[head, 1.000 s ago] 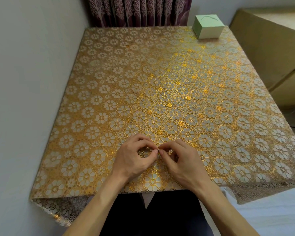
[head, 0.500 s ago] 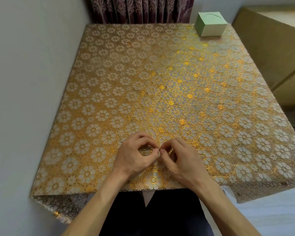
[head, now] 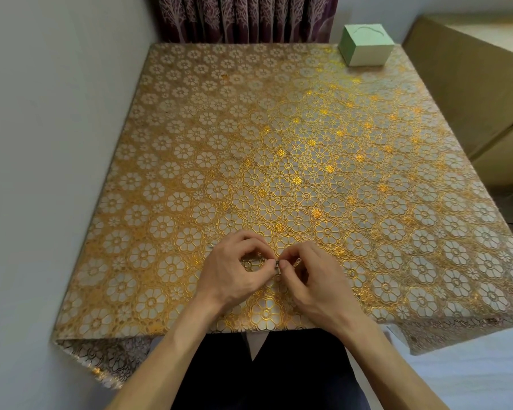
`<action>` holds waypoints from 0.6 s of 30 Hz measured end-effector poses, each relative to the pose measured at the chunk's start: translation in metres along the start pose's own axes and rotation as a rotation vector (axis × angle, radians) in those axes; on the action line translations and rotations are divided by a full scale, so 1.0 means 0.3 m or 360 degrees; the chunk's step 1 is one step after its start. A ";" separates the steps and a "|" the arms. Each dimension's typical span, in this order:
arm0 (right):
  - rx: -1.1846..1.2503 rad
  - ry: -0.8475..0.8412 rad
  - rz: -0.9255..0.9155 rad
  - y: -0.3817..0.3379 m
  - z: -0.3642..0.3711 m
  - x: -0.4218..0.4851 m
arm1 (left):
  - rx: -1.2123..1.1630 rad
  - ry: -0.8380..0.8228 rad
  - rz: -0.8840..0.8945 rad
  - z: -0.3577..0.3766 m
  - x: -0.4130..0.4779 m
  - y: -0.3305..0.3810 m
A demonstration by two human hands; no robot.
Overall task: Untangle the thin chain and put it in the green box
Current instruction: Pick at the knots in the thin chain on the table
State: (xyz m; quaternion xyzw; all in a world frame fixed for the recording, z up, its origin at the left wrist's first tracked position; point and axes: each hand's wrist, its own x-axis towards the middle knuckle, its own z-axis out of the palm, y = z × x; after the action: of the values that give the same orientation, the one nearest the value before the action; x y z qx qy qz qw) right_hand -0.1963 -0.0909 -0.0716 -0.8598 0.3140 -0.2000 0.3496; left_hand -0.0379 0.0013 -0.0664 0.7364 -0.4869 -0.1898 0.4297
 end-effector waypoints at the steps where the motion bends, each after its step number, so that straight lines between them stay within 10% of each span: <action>1: -0.0022 0.0001 -0.0008 0.001 0.000 -0.001 | 0.0028 -0.0007 0.0012 0.000 -0.001 -0.002; 18: -0.0108 -0.0048 -0.0004 0.011 -0.006 0.002 | 0.0120 0.0032 0.0083 0.005 -0.004 0.001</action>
State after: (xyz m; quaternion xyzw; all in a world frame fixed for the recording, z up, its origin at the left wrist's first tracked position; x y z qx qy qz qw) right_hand -0.1981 -0.0940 -0.0728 -0.8745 0.3142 -0.1766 0.3246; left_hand -0.0397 0.0017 -0.0674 0.7410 -0.5084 -0.1525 0.4112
